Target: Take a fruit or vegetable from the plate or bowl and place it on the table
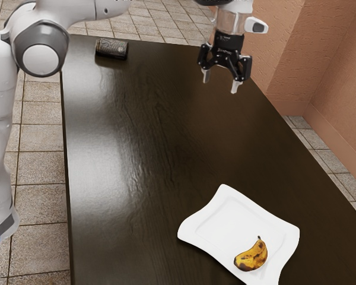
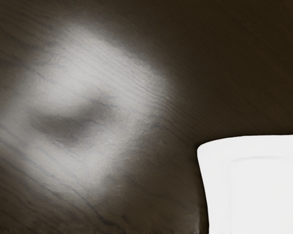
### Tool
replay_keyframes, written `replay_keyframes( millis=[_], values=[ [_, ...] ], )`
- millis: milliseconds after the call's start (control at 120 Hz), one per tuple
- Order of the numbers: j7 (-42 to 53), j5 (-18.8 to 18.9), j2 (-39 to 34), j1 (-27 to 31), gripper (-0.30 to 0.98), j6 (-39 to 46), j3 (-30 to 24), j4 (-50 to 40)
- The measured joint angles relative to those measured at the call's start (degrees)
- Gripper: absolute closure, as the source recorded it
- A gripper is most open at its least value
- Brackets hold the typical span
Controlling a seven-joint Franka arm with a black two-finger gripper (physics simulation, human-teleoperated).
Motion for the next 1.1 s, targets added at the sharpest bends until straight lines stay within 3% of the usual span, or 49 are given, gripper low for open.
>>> replay_keyframes(
  millis=[467,642,1100],
  values=[
    [-17.9,0.7,1.5,-12.5,0.01,5.1,-1.0,-5.0],
    [-21.8,0.8,2.3,-13.5,0.01,9.4,-4.4,-8.1],
    [-28.2,0.7,6.9,-23.7,0.02,16.8,-4.9,-8.9]
  ],
)
